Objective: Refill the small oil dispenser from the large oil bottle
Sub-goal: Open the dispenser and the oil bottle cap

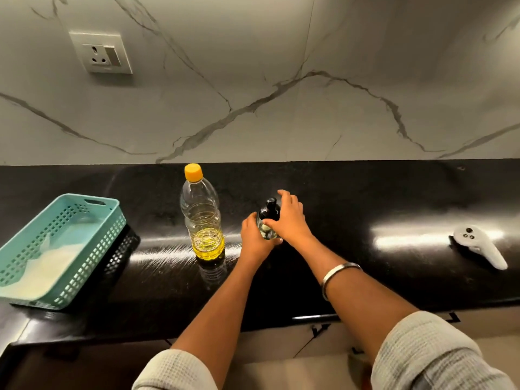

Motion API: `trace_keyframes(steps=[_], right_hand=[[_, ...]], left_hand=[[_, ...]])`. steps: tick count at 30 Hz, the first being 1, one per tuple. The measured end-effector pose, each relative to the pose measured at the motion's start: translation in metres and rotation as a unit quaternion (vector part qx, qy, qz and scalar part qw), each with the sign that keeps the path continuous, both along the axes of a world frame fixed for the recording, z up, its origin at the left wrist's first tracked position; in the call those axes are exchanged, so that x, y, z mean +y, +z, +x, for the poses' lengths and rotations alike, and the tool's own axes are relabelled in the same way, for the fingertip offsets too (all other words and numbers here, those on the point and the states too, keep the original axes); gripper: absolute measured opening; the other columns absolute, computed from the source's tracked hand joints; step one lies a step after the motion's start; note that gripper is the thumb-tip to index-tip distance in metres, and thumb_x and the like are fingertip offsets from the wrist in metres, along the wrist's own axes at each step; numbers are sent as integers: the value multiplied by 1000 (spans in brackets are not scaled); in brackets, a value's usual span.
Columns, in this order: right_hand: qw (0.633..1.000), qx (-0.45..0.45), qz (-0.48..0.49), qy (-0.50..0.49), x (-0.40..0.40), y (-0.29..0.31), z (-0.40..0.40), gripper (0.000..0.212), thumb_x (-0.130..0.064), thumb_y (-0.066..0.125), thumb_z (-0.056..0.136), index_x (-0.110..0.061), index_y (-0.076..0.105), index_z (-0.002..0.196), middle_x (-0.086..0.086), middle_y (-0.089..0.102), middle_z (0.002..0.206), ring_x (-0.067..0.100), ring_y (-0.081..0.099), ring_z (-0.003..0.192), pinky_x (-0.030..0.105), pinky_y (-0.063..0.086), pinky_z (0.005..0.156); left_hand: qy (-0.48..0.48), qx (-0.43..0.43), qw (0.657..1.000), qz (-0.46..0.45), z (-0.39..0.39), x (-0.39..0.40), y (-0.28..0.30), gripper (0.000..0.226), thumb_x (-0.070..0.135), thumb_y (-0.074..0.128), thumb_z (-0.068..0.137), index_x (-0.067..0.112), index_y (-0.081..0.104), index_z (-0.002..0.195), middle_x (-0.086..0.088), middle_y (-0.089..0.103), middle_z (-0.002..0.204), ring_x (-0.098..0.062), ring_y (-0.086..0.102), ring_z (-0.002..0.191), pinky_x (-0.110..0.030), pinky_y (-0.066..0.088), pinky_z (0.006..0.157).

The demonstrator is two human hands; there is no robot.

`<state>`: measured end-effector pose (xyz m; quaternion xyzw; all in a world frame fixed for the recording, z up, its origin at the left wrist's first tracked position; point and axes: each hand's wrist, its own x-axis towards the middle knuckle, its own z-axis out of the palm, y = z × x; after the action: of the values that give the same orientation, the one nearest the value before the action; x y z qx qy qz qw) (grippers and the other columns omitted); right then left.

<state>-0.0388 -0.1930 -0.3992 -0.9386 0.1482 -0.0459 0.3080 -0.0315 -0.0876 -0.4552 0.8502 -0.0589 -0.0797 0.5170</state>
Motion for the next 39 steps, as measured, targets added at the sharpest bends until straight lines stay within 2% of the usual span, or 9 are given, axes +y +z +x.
trace_keyframes(steps=[4, 10, 16, 23, 28, 30, 33, 36, 39], right_hand=[[997, 8, -37, 61, -5, 0, 13, 72, -28, 77, 78, -23, 38, 138, 6, 42, 137, 30, 41, 126, 45, 40, 105], [983, 64, -123, 121, -7, 4, 36, 51, -30, 76, 77, -19, 50, 119, 8, 50, 119, 30, 54, 111, 42, 49, 93], [963, 122, -180, 162, -4, 16, 51, 45, -29, 77, 75, -18, 57, 113, 7, 55, 112, 26, 58, 100, 38, 53, 82], [915, 199, -204, 285, -9, 28, 64, 56, -1, 74, 73, -26, 55, 118, 1, 46, 121, 26, 54, 108, 40, 51, 89], [935, 204, -147, 250, -11, 35, 65, 51, -32, 78, 75, -28, 51, 119, 2, 41, 122, 24, 53, 107, 39, 52, 89], [937, 189, -193, 223, -8, 37, 64, 48, -43, 72, 79, -23, 52, 118, 5, 48, 119, 26, 57, 104, 39, 53, 86], [928, 205, -221, 219, -6, 36, 64, 47, -35, 75, 78, -18, 52, 116, 7, 51, 115, 25, 59, 96, 37, 55, 79], [910, 245, -187, 279, -7, 40, 70, 51, -9, 77, 72, -23, 53, 115, 3, 41, 121, 26, 53, 108, 40, 54, 87], [910, 262, -156, 280, -6, 43, 72, 54, -22, 82, 70, -28, 51, 115, 1, 36, 124, 25, 49, 109, 44, 52, 91]], left_hand=[[7, -3, 1000, 1, 16, -8, -13, 94, 34, 87, 54, 12, 43, 134, -5, 47, 129, -22, 50, 119, -44, 48, 96], [12, 8, 998, -62, 25, -16, -14, 72, 25, 87, 55, 25, 49, 116, 1, 61, 112, -16, 63, 100, -39, 54, 85], [17, 16, 998, -66, 27, -16, -11, 55, 11, 83, 66, 17, 54, 113, 2, 66, 101, -11, 65, 89, -17, 45, 65], [14, 26, 997, -71, 29, -10, -9, 58, 11, 85, 63, 19, 58, 114, 4, 68, 102, -12, 65, 92, -27, 53, 79], [1, 32, 997, -72, 29, -9, -7, 60, 14, 84, 65, 22, 55, 117, 7, 67, 105, -11, 64, 94, -29, 54, 82], [0, 31, 997, -75, 28, -9, -6, 60, 14, 85, 65, 25, 55, 116, 6, 66, 105, -11, 63, 94, -28, 53, 81], [-6, 27, 996, -79, 27, -8, -4, 55, 13, 84, 66, 28, 55, 111, 11, 65, 100, -6, 63, 91, -19, 49, 73], [-5, 35, 996, -81, 28, -7, -4, 57, 14, 85, 65, 22, 57, 115, 10, 66, 101, -8, 64, 92, -25, 53, 79], [-7, 41, 996, -78, 28, -8, -4, 62, 15, 85, 66, 21, 55, 119, 11, 64, 105, -8, 63, 95, -25, 52, 83]])
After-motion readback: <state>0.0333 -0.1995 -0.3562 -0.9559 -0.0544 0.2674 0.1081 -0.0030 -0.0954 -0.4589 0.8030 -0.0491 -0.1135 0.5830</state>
